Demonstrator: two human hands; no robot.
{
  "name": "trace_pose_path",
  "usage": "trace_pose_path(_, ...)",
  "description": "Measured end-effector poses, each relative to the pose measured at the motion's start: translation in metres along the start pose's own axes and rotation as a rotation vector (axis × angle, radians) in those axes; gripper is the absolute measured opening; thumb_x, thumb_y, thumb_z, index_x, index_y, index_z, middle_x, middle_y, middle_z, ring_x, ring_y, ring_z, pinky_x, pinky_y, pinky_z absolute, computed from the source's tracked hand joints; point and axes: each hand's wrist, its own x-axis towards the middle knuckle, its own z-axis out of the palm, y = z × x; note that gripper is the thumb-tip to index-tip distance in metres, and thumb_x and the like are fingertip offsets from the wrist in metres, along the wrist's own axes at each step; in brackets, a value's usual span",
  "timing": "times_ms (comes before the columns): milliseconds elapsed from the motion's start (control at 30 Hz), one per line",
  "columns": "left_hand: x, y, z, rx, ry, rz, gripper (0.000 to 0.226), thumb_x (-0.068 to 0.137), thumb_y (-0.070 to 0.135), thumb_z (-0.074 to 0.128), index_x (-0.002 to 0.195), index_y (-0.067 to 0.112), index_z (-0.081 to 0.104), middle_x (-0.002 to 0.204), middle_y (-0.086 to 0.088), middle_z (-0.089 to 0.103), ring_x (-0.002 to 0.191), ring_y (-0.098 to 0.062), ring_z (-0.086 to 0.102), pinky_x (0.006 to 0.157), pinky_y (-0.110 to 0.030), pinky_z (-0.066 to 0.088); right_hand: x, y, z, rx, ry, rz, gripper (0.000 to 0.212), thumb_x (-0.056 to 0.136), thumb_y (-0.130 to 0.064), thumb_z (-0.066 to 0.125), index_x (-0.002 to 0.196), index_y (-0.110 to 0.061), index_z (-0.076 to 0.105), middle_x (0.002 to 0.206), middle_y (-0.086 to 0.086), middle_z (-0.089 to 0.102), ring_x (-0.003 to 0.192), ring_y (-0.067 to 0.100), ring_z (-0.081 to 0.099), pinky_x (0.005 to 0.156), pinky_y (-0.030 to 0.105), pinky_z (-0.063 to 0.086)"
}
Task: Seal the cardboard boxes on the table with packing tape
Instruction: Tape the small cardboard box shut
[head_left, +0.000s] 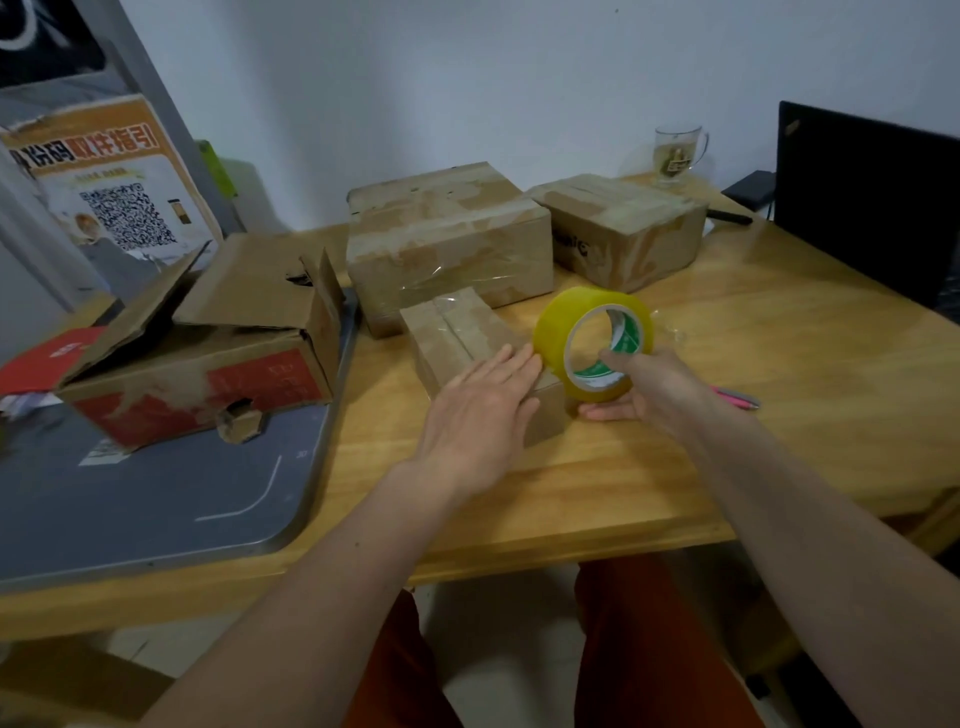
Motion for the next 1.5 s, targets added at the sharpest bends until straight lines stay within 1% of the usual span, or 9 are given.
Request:
trace_pose_path(133,0.004,0.001,-0.002,-0.034,-0.115,-0.353,0.084,0.094,0.067,0.041,0.159,0.027,0.007,0.167,-0.001,-0.004,0.153,-0.023,-0.009,0.12,-0.055,0.006,-0.003,0.004,0.001,0.051,-0.009,-0.003,0.049,0.093,-0.014,0.063,0.134,0.002,0.04,0.119,0.028,0.059,0.074,0.039,0.071,0.056,0.039,0.059)
trace_pose_path(300,-0.008,0.002,0.004,-0.341,0.04,-0.549,0.1,0.082,0.07,0.057,0.159,0.028,0.009,0.164,-0.006,-0.02,0.151,-0.032,-0.013,0.121,-0.046,0.009,-0.013,0.008,0.009,0.193,-0.115,0.018,0.059,0.089,-0.013,0.066,0.141,-0.01,0.039,0.134,0.02,0.051,0.102,0.037,0.063,0.067,0.044,0.058)
trace_pose_path(567,-0.027,0.014,0.015,-0.77,0.239,-0.539,0.105,0.083,0.065,0.06,0.158,0.028,-0.004,0.166,0.002,-0.014,0.152,-0.016,-0.007,0.117,-0.033,0.007,-0.04,-0.045,0.045,-0.243,-0.099,-0.469,0.035,0.089,-0.019,0.062,0.115,-0.039,0.051,0.112,-0.002,0.065,0.096,0.023,0.066,0.075,0.042,0.057)
trace_pose_path(733,-0.006,0.002,-0.008,-0.418,0.462,-0.297,0.115,0.066,0.082,0.057,0.156,0.019,0.021,0.164,-0.003,0.016,0.152,-0.017,0.004,0.124,-0.043,-0.001,-0.049,-0.063,0.043,-0.507,-0.216,-0.687,0.033,0.092,-0.012,0.056,0.101,-0.045,0.057,0.095,-0.018,0.068,0.088,0.002,0.065,0.063,0.027,0.056)
trace_pose_path(967,0.002,0.036,-0.007,-0.075,0.314,-0.409,0.116,0.072,0.088,0.02,0.143,-0.002,0.034,0.148,-0.018,0.042,0.145,-0.031,0.023,0.125,-0.043,0.001,-0.031,-0.046,0.039,-0.378,-0.093,-0.651,0.022,0.086,-0.02,0.071,0.108,-0.018,0.066,0.105,0.001,0.071,0.097,0.016,0.067,0.08,0.037,0.057)
trace_pose_path(1067,0.004,0.03,-0.024,0.084,0.256,-0.298,0.114,0.068,0.093,0.016,0.13,0.005,0.052,0.128,-0.013,0.055,0.126,-0.029,0.04,0.113,-0.041,0.031,-0.024,-0.048,0.033,-0.318,-0.117,-0.611,0.016,0.085,-0.017,0.071,0.101,-0.019,0.068,0.098,-0.001,0.073,0.092,0.016,0.068,0.069,0.029,0.055)
trace_pose_path(1133,0.01,0.009,-0.046,0.057,0.166,-0.186,0.111,0.058,0.099,0.025,0.126,0.019,0.06,0.119,-0.003,0.055,0.115,-0.021,0.044,0.092,-0.037,0.044,-0.022,-0.053,0.027,-0.333,-0.177,-0.608,0.012,0.087,-0.015,0.069,0.096,-0.023,0.067,0.086,-0.008,0.073,0.084,0.014,0.069,0.059,0.022,0.051)
trace_pose_path(1300,0.028,-0.015,-0.083,-0.452,-0.504,-0.012,0.1,0.06,0.063,0.085,0.145,0.035,0.041,0.148,0.006,0.045,0.137,-0.018,0.041,0.112,-0.047,0.037,-0.03,-0.05,0.033,-0.401,-0.415,-0.677,0.018,0.09,-0.007,0.062,0.099,-0.021,0.067,0.081,-0.01,0.074,0.074,0.007,0.07,0.057,0.021,0.051)
trace_pose_path(1500,0.017,-0.005,-0.059,-0.219,-0.309,-0.045,0.094,0.04,0.091,0.063,0.121,0.045,0.051,0.115,0.018,0.062,0.106,-0.013,0.057,0.086,-0.036,0.05,-0.02,-0.074,0.031,-0.39,-0.217,-0.724,0.016,0.093,0.002,0.055,0.095,-0.01,0.066,0.07,-0.005,0.068,0.063,0.014,0.066,0.053,0.028,0.052)
